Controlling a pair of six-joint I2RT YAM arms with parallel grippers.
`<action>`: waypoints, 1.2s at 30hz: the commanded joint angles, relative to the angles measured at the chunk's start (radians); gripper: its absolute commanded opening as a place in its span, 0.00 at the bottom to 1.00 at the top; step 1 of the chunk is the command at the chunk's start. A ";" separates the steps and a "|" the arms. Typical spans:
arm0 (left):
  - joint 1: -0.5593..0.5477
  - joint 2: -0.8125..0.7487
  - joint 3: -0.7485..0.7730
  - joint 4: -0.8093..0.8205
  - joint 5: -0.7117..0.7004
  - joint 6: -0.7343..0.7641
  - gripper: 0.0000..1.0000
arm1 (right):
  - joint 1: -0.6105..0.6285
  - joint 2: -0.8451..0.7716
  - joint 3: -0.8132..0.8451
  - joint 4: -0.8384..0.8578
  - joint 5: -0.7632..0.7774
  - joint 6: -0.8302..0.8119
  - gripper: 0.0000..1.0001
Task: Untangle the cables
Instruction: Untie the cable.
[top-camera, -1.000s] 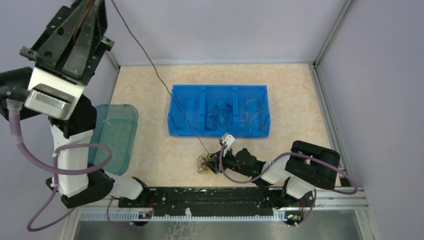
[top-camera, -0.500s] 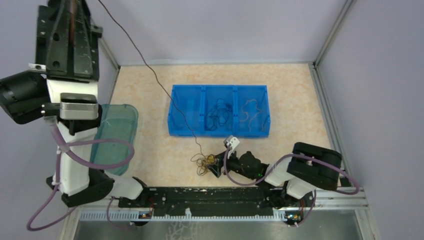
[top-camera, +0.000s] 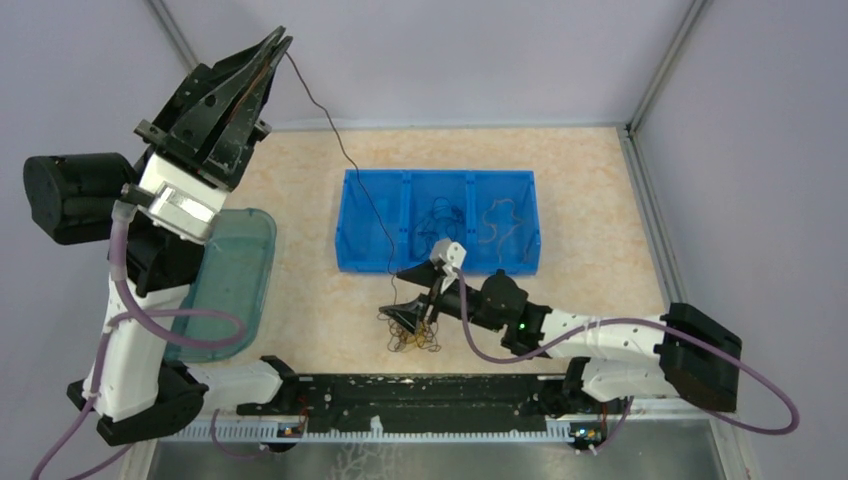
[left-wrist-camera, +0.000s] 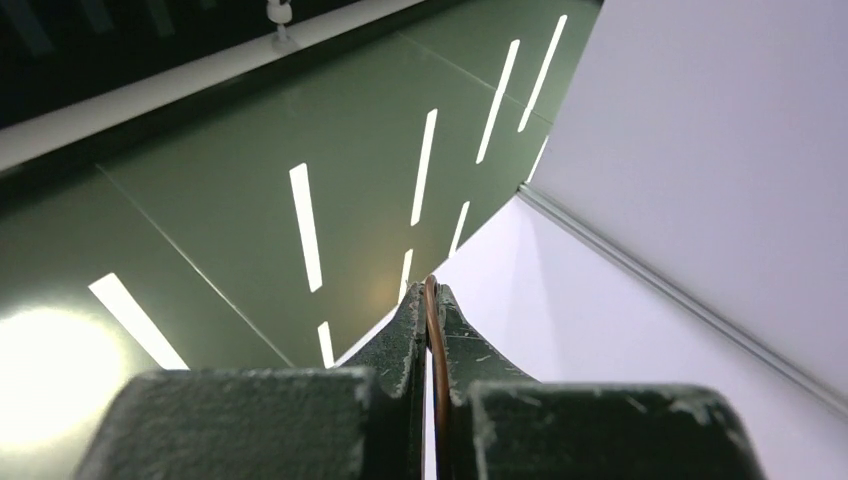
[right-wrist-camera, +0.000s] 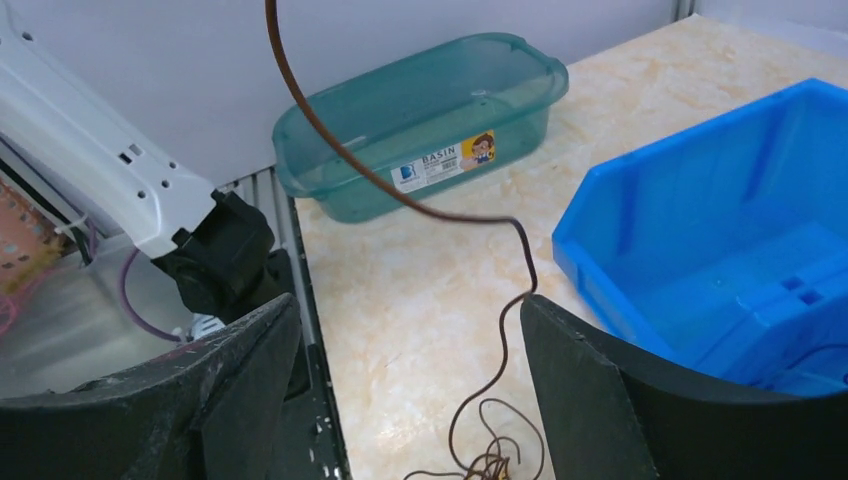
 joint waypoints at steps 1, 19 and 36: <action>0.000 0.000 0.012 -0.022 0.007 -0.050 0.00 | 0.011 0.084 0.109 -0.057 -0.041 -0.075 0.78; 0.001 -0.033 0.005 -0.031 0.028 -0.036 0.00 | -0.004 0.130 0.062 -0.071 0.178 -0.046 0.62; 0.000 -0.033 0.008 -0.022 0.021 -0.014 0.00 | -0.104 0.302 0.030 0.272 -0.237 0.211 0.54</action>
